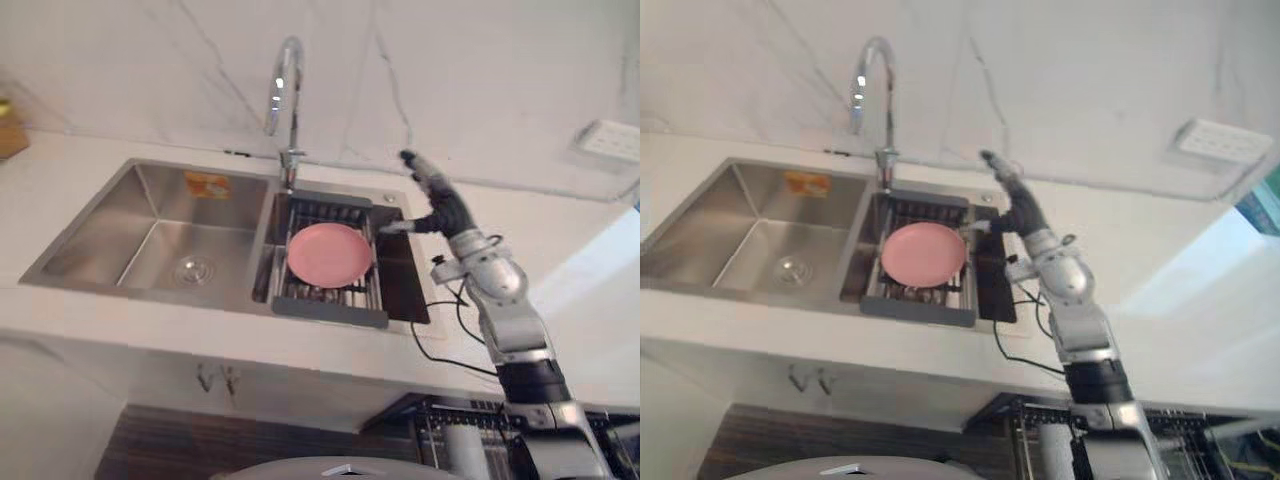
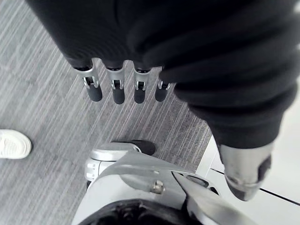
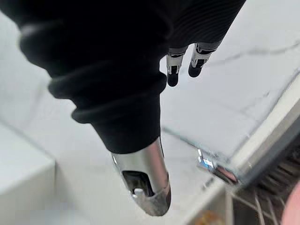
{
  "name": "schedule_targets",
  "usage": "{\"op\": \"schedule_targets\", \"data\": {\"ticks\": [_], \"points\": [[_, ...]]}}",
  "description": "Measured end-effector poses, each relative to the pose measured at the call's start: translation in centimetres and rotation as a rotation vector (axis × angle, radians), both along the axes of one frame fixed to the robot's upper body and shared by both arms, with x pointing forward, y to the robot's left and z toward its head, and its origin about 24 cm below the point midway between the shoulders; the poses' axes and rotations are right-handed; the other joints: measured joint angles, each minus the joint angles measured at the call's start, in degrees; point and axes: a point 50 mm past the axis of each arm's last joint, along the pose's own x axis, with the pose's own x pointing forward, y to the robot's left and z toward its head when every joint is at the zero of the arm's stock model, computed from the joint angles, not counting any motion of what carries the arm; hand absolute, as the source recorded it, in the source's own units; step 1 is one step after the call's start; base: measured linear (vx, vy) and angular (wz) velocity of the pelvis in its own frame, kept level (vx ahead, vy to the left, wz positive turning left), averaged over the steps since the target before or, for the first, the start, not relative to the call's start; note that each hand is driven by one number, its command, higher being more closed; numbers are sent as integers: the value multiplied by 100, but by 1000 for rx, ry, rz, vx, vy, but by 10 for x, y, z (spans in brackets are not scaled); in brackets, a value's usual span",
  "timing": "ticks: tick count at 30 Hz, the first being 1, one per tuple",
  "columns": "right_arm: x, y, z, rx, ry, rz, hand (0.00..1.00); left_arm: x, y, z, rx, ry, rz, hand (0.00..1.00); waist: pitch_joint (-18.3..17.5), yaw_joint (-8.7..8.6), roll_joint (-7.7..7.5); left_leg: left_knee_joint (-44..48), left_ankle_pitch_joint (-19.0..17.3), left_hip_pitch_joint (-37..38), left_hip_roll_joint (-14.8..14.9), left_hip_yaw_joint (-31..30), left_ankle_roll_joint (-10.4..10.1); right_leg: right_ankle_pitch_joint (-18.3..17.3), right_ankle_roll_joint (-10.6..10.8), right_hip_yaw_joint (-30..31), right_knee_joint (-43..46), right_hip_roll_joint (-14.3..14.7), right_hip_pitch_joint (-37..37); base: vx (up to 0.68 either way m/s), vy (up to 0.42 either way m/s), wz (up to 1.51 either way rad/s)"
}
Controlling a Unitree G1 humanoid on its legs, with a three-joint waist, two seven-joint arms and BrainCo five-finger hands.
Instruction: Walk over to the sink, pick up the cup, carry it to the dishwasher, place the cup inside the dishwasher, then close the dishwasher door
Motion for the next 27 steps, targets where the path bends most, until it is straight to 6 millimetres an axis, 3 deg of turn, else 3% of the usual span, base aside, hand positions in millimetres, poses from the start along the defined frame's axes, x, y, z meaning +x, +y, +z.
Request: {"op": "schedule_targets", "data": {"ticks": [3, 9, 13, 19, 27], "points": [[13, 6, -18, -224, 93, 39, 0, 3, 3, 1, 11, -43, 8, 0, -23, 172, -85, -128, 174, -110, -63, -296, 20, -5, 2, -280, -1, -55, 0, -70, -7, 51], [25, 10, -46, -459, 204, 67, 0, -11, -1, 1, -36, -14, 61, 0, 40, 323, -33, -282, 362, -205, -127, -573, 46, -1, -1, -548, 3, -118, 2, -40, 12, 29], [28, 0, -72, -597, 293, 17, 0, -10, -4, 1, -76, -26, 96, 0, 100, 343, 18, -285, 434, -298, -134, -750, 40, -1, -2, -691, 34, -126, 3, -7, 13, 19], [30, -7, -88, -733, 346, -23, 0, -5, -5, 1, -84, -40, 75, 0, 195, 345, 72, -285, 463, -323, -130, -799, 31, 4, -11, -713, 36, -118, 3, 1, 22, 5], [29, -25, -110, -857, 394, -122, 0, -1, 10, 5, 140, 124, -279, 0, 257, 313, 82, -284, 464, -306, -133, -774, 31, 11, -21, -677, 37, -119, 1, 14, 34, -2]]}}
